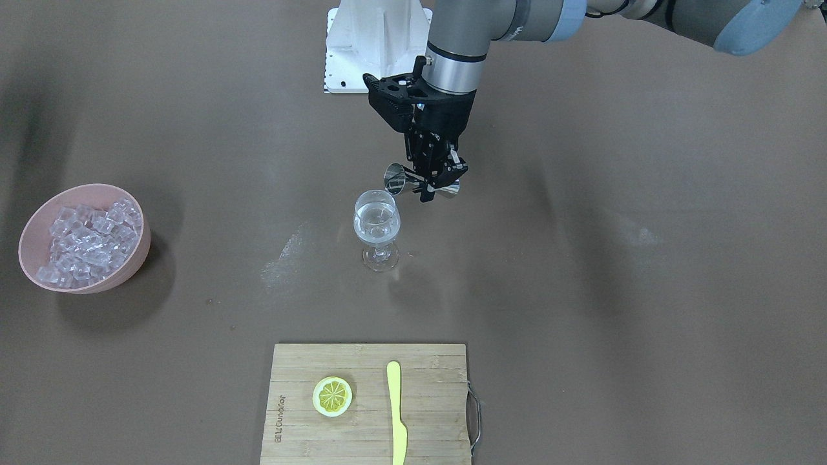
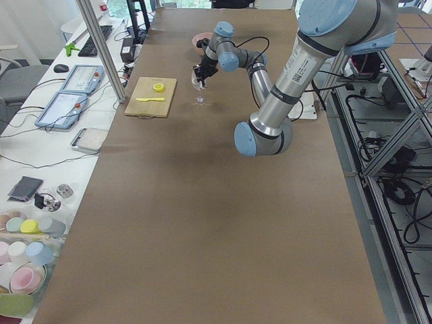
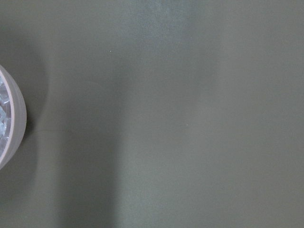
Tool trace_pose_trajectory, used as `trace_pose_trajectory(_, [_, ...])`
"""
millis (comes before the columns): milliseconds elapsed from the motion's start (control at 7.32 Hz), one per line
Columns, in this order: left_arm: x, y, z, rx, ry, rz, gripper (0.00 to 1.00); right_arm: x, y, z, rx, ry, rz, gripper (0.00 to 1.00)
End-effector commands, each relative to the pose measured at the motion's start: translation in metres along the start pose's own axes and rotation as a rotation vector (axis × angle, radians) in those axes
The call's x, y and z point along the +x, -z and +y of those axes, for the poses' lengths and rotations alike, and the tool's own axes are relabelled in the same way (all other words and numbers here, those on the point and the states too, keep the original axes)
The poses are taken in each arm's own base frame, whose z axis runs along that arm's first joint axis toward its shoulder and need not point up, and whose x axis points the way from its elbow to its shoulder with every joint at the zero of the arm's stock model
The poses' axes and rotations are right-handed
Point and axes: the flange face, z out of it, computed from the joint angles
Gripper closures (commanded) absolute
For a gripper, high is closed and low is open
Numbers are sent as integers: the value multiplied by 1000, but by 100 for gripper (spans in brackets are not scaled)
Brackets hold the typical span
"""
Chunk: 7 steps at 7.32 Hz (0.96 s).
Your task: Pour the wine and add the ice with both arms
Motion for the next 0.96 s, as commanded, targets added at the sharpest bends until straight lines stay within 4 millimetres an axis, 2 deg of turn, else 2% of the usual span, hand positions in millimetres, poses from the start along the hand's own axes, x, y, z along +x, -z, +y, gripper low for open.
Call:
trace_pose_trajectory(0, [-1, 0, -5, -23, -14, -12, 100, 0, -1, 0, -1, 1, 0, 0])
trace_pose_trajectory(410, [-3, 10, -20, -78, -24, -75, 100, -1, 1, -1, 2, 1, 0, 0])
trace_pose_trajectory(683, [-5, 12, -23, -102, -34, -144, 100, 0, 0, -1, 1, -1, 0, 0])
trace_pose_trajectory(820, [0, 15, -30, -120, -61, -149, 100, 0, 0, -1, 1, -1, 0, 0])
